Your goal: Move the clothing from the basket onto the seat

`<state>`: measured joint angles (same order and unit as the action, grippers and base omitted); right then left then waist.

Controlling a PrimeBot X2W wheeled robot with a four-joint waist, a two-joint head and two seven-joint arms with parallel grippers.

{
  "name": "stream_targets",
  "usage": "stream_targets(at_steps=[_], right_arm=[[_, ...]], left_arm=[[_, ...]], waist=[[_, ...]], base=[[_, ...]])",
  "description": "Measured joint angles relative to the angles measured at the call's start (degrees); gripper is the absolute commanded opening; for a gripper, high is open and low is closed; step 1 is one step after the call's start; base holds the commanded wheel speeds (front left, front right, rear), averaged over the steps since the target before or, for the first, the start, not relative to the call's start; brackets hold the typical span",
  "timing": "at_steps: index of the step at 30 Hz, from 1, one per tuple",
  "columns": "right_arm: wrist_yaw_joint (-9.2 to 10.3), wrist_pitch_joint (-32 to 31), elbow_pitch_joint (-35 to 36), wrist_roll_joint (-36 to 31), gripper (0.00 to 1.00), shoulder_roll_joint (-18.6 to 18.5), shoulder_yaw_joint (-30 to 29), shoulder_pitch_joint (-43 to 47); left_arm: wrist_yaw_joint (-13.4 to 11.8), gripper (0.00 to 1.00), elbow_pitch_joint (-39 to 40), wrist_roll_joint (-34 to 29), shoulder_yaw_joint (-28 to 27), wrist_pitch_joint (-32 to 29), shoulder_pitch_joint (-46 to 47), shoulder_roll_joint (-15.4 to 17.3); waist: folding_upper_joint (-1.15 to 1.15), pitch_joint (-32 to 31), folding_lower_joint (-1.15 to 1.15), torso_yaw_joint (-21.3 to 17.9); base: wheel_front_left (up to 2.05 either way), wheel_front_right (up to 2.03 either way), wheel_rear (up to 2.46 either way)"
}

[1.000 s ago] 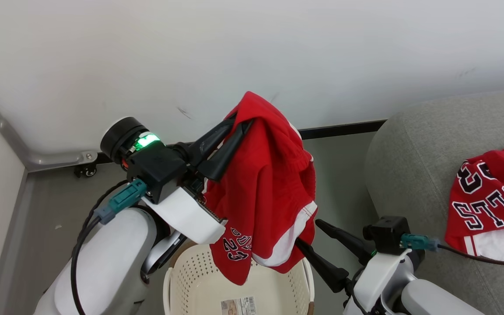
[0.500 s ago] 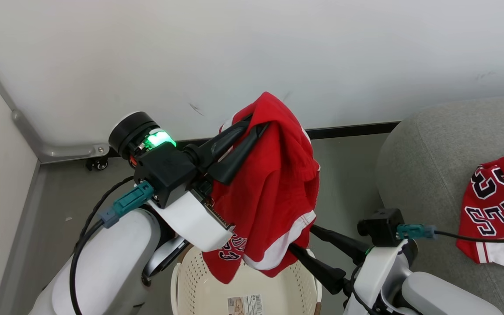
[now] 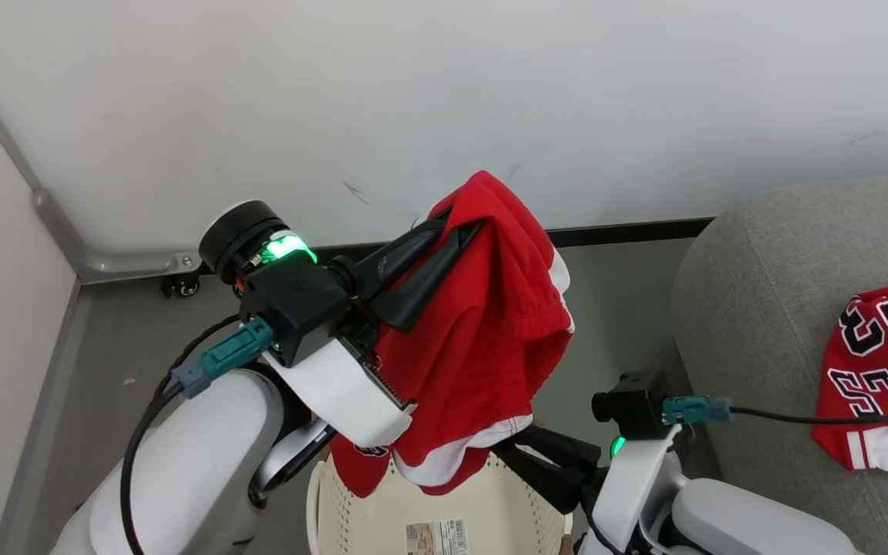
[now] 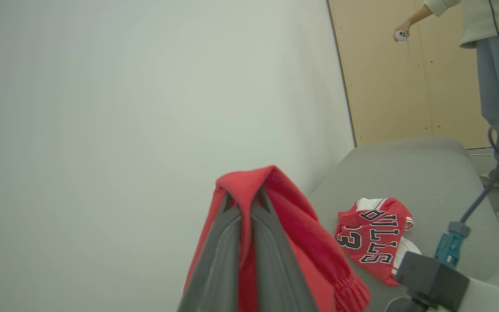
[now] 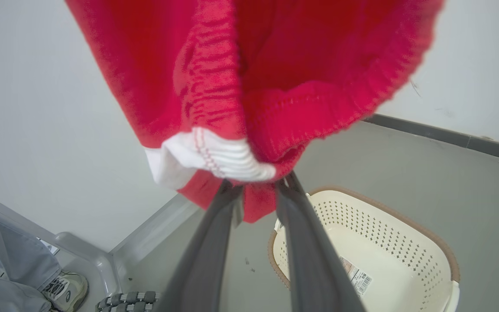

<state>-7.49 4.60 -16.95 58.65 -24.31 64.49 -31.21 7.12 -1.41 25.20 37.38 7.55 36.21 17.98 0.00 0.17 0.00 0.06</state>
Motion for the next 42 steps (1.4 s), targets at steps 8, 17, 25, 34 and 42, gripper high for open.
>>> stream_targets(at_steps=[8,17,25,34,42], right_arm=[[0.0,4.49,0.07,0.43,0.0,0.31,4.24,-2.38],[0.0,8.81,0.45,1.55,0.0,-3.47,4.71,-3.25],[0.0,9.69,1.69,1.76,0.0,-7.09,1.14,-3.09],[0.0,9.68,4.1,1.83,0.0,-8.27,-8.98,-2.42],[0.0,9.68,5.12,0.21,0.0,-8.28,-14.41,-0.23]], left_arm=[[0.0,0.0,-1.59,1.93,-1.0,-0.33,-0.13,1.14],[-0.07,0.0,-4.85,3.67,-2.79,-0.49,-2.56,1.92],[-0.15,0.0,-7.8,5.97,-3.69,0.11,-5.78,2.08],[-0.15,0.0,-9.57,7.04,-3.6,1.93,-8.8,1.67],[-0.14,0.55,-9.66,8.01,-3.36,3.16,-9.26,1.56]], waist=[[0.0,-0.01,0.0,-0.19],[0.0,-0.01,0.0,-1.62],[0.0,-0.06,0.0,-3.46],[0.0,0.07,0.0,-5.85],[0.0,0.56,0.0,-7.48]], base=[[0.0,0.0,0.0],[0.0,0.0,0.0],[0.0,0.0,0.0],[0.0,0.0,0.0],[0.0,0.0,0.0]])
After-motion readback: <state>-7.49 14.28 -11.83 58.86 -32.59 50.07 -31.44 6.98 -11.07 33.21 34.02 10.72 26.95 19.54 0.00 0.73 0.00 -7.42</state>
